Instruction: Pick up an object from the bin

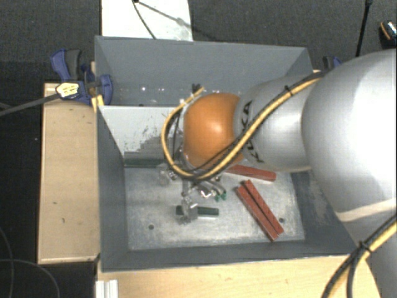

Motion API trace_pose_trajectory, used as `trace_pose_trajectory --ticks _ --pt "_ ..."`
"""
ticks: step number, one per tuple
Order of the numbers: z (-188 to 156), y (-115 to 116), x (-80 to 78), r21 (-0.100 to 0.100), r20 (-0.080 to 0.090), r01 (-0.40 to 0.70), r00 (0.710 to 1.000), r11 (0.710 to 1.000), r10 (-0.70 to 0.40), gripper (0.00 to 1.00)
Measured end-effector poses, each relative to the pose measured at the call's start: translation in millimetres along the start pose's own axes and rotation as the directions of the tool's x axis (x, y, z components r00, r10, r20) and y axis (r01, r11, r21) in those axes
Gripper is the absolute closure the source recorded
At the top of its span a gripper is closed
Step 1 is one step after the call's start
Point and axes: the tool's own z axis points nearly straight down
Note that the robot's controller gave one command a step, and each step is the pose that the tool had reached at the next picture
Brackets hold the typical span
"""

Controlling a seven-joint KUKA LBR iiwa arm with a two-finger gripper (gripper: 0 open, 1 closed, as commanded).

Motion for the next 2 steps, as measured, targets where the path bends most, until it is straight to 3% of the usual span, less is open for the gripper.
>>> trace_pose_trajectory --ticks 1,2 --pt "0.2 -53.5 46.5 0.005 -0.008 0.048 0.999 0.999 -0.048 0.00" --pt "-0.2 -50.6 44.5 0.003 -0.005 0.047 0.999 0.999 -0.047 1.00"
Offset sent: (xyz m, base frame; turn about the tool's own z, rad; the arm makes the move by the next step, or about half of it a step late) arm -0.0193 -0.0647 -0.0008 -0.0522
